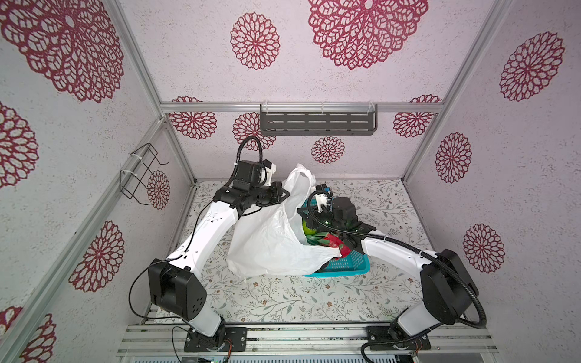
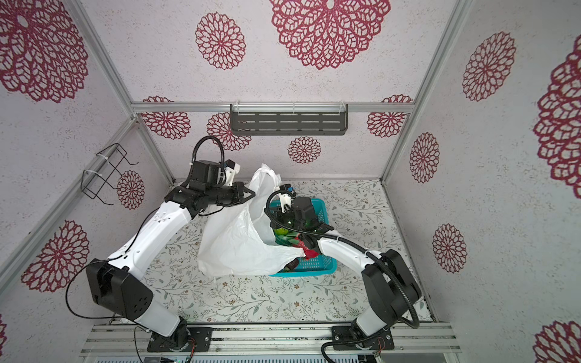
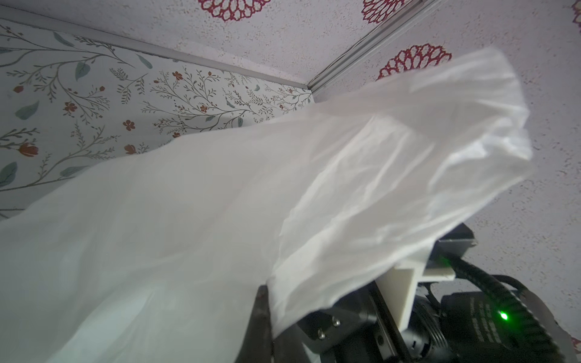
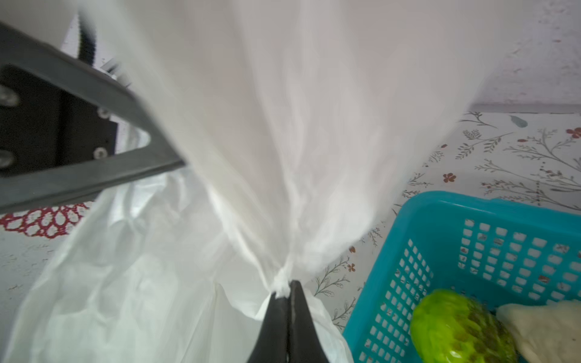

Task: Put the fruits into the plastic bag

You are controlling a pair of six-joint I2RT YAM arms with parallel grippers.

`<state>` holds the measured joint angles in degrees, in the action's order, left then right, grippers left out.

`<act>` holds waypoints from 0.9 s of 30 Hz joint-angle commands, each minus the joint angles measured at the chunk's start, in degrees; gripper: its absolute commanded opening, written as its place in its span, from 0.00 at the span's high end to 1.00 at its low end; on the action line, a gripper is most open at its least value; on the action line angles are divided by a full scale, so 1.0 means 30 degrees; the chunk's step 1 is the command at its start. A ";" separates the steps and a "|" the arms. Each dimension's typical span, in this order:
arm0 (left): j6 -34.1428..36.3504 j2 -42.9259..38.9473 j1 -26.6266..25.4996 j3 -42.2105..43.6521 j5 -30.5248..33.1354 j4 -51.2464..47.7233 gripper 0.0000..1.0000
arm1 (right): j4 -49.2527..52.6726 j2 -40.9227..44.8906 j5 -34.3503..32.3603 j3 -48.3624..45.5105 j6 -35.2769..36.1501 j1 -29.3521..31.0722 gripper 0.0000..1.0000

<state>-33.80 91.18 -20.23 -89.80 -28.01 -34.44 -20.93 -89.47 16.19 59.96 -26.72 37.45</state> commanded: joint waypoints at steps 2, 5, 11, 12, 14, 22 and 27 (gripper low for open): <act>0.0222 -0.1781 0.1556 0.0803 -0.1683 -0.0205 1.00 | 0.0258 0.0774 -0.2441 0.0266 -0.0151 -0.0392 1.00; -0.0432 -0.2846 0.2899 0.1802 -0.3309 0.0437 1.00 | 0.1558 0.0936 -0.3816 0.0020 -0.0310 -0.0999 1.00; -0.0547 -0.4219 0.4193 0.2685 -0.4546 0.0844 1.00 | 0.2731 0.0987 -0.4620 -0.0387 -0.0704 -0.2301 1.00; -0.0551 -0.4259 0.4223 0.2742 -0.4522 0.0909 1.00 | 0.2729 0.1039 -0.4240 -0.0370 -0.0609 -0.2482 1.00; -0.0622 -0.4217 0.4194 0.2740 -0.4056 0.0954 1.00 | 0.2923 0.1278 -0.3330 -0.0222 0.0087 -0.2607 1.00; -0.1336 -0.3389 0.3647 0.2714 -0.2158 0.2191 1.00 | 0.5321 0.5278 -0.3366 -0.1081 0.2635 -0.2676 0.27; -0.1283 -0.2566 0.3432 0.2179 -0.2067 0.2219 1.00 | 0.8629 0.7645 -0.6770 -0.1646 0.2549 -0.2934 0.19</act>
<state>-37.58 82.08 -9.52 -81.56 -35.20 -29.43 -2.15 -69.28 3.07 55.44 -20.58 29.45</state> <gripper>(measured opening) 0.043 0.805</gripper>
